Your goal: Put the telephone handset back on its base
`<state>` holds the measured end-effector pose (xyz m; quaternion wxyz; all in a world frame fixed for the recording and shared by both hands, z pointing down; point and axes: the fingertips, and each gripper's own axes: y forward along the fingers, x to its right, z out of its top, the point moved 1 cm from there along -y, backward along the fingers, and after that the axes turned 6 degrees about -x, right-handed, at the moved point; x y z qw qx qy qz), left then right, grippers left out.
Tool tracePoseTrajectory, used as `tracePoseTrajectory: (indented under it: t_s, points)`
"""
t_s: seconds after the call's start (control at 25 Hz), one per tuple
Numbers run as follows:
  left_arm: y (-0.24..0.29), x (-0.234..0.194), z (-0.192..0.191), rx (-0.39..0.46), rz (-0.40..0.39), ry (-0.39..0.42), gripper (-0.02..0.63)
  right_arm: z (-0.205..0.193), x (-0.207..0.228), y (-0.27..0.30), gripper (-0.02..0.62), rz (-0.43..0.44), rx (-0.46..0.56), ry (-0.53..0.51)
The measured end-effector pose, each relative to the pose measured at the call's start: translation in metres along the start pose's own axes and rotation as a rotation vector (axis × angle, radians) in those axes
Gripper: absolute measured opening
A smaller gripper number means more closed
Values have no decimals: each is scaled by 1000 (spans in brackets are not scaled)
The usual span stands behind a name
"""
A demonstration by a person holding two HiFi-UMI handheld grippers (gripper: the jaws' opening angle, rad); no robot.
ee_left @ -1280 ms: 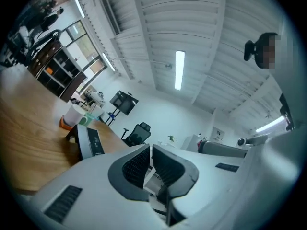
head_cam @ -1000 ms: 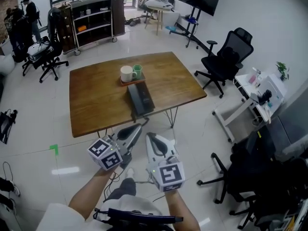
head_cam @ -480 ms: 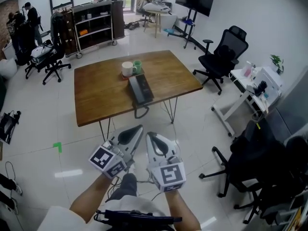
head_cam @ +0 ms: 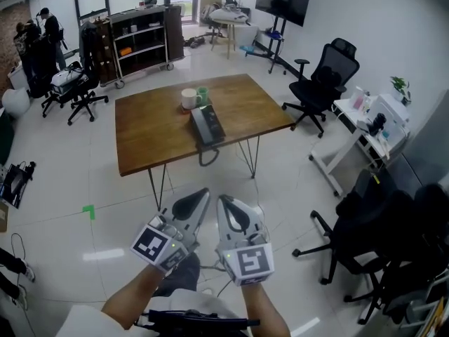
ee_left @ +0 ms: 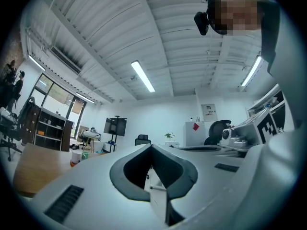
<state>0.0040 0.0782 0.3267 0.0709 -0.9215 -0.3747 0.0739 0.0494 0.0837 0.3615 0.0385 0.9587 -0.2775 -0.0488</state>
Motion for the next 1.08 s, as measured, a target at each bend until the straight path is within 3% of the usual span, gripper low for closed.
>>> tracePoseTrajectory:
  t_s: [0.44, 1.08]
  points:
    - [-26, 22, 10, 8, 12, 9, 0, 5, -16, -21, 3, -11, 13, 1]
    - [-42, -8, 0, -2, 45, 2, 0, -1, -27, -4, 3, -22, -8, -11]
